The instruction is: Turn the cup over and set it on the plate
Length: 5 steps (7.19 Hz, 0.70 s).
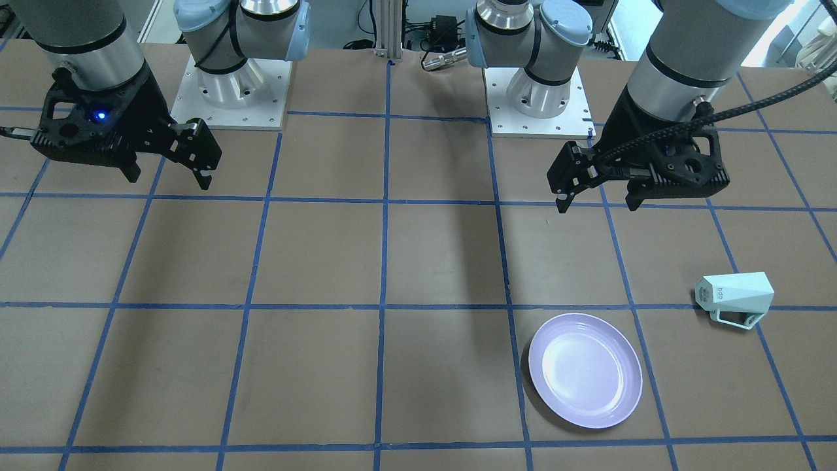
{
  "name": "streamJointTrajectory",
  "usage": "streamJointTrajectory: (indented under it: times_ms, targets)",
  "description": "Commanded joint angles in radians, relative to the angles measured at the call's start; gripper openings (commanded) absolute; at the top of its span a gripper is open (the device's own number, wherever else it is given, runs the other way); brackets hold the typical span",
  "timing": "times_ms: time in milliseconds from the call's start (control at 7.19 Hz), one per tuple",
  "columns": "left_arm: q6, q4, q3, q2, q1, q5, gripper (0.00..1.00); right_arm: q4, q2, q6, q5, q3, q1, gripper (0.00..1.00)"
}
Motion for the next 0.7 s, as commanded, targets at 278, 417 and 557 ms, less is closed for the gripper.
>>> streamJointTrajectory:
  times_ms: [278,417,557]
  targets:
    - [0.073,-0.002,-0.001,0.0,0.044,-0.018,1.0,0.0,-0.001,0.0,0.0,0.0,0.0,1.0]
    - [0.102,-0.003,-0.001,0.003,0.076,-0.046,1.0,0.0,0.001,0.0,0.0,0.0,0.0,1.0]
    - [0.13,-0.006,-0.001,0.008,0.101,-0.046,1.0,0.0,-0.001,0.0,0.0,0.0,0.0,1.0]
